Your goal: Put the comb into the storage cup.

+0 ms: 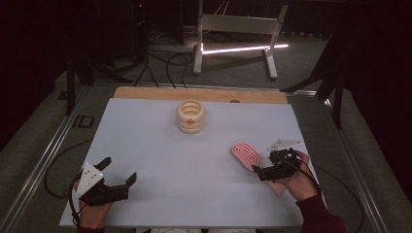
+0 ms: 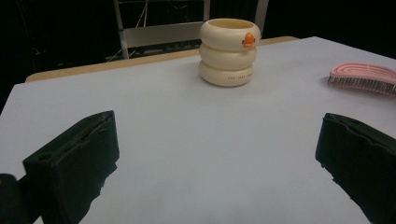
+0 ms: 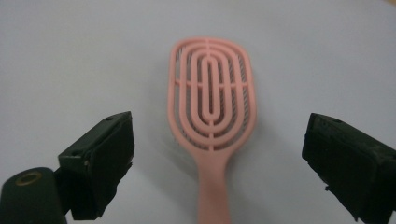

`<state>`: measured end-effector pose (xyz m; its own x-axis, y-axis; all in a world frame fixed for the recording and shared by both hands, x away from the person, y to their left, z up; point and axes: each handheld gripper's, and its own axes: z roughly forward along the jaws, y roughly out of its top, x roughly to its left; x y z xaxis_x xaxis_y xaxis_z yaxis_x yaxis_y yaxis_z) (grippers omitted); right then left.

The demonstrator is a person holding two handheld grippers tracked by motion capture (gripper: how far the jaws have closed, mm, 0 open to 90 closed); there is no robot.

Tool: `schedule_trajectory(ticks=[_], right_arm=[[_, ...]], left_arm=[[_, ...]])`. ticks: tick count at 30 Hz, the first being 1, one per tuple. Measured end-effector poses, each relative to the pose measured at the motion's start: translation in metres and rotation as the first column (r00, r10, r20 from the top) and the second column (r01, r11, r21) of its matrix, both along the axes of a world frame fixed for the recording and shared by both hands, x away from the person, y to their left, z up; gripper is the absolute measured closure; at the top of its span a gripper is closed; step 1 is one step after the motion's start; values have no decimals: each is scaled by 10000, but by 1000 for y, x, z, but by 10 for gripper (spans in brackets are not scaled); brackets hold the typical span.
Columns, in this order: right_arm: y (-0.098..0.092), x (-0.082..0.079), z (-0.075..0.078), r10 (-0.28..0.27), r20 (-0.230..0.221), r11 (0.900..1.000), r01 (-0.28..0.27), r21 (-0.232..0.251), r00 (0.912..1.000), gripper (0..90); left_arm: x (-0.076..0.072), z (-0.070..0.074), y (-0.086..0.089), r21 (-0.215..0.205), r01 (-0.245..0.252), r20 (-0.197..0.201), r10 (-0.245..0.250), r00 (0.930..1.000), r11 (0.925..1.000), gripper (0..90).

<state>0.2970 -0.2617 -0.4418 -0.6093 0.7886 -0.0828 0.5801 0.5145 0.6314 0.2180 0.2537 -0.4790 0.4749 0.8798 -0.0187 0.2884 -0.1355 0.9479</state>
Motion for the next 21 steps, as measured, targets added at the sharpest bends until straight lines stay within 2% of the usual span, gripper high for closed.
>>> schedule_trajectory(ticks=[7,11,20,21], right_arm=[[4,7,-8,189,-607,9963,-239,-829,9980,127],[7,10,-11,255,-1127,9958,-351,-843,9933,131],[7,17,-19,142,-1402,9932,-303,-1128,9900,130],[7,18,-22,203,-1551,9917,-396,-1221,9877,130]], left_arm=[[0,0,1,-14,-23,23,23,10000,10000,4],[0,0,0,-6,-6,23,6,10000,10000,4],[0,1,3,-29,-74,29,74,10000,10000,4],[0,1,3,-25,-76,29,76,10000,10000,4]])
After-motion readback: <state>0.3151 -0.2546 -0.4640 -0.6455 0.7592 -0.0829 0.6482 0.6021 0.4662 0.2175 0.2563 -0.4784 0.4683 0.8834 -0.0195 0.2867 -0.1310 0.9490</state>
